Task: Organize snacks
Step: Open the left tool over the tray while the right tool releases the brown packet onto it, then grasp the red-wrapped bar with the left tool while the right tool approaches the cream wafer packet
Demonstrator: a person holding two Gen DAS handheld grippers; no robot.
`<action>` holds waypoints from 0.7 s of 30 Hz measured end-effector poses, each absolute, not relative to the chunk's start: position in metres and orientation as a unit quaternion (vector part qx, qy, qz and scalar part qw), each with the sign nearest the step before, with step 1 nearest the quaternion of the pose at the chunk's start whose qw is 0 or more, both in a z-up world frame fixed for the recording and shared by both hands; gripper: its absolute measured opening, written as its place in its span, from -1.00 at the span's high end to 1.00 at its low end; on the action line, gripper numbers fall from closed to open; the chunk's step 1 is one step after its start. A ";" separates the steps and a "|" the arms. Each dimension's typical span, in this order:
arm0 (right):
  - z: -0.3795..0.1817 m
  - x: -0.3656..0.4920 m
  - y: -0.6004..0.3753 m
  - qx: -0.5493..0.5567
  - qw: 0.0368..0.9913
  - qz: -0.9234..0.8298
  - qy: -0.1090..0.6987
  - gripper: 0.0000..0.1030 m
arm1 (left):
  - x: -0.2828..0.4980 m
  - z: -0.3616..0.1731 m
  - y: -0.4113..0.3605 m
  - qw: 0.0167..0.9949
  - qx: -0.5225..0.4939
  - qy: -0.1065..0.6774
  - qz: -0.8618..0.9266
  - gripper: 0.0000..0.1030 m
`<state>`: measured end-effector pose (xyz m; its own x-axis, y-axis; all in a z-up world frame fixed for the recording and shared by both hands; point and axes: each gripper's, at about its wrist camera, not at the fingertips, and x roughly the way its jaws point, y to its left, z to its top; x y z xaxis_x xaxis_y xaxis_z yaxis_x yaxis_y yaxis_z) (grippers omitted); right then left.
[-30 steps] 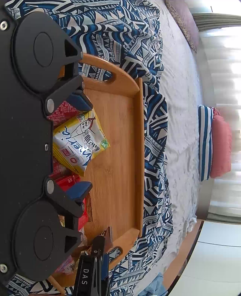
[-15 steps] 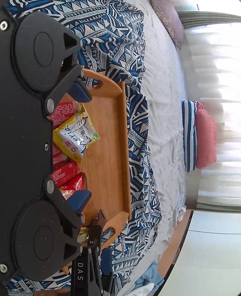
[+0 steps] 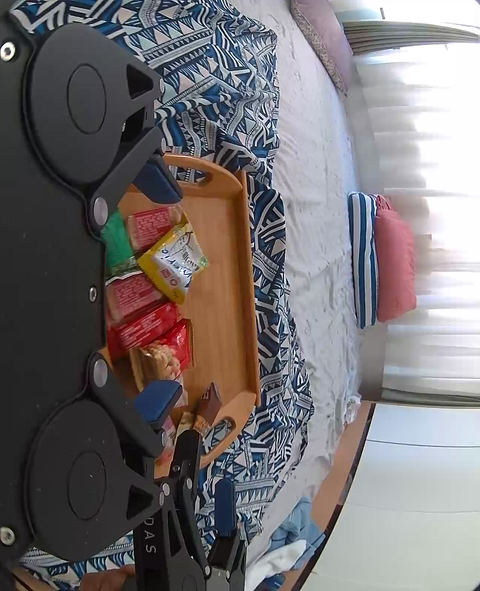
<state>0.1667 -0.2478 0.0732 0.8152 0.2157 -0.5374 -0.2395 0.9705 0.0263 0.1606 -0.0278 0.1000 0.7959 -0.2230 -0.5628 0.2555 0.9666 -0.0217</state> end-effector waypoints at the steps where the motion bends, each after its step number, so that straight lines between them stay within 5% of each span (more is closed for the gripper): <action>1: 0.075 0.162 -0.247 -0.023 0.953 0.123 0.278 -0.72 | 0.155 0.101 -0.026 0.947 0.024 0.292 -0.129 -0.97; 21: 0.055 0.111 -0.244 -0.029 0.942 0.151 0.297 -0.78 | 0.075 0.077 -0.021 0.941 0.036 0.302 -0.148 -0.98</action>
<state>0.1112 -0.2436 0.0549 0.7776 0.2683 -0.5686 -0.3023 0.9525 0.0360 0.0749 -0.0207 0.0772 0.7734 -0.2569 -0.5795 0.3005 0.9535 -0.0217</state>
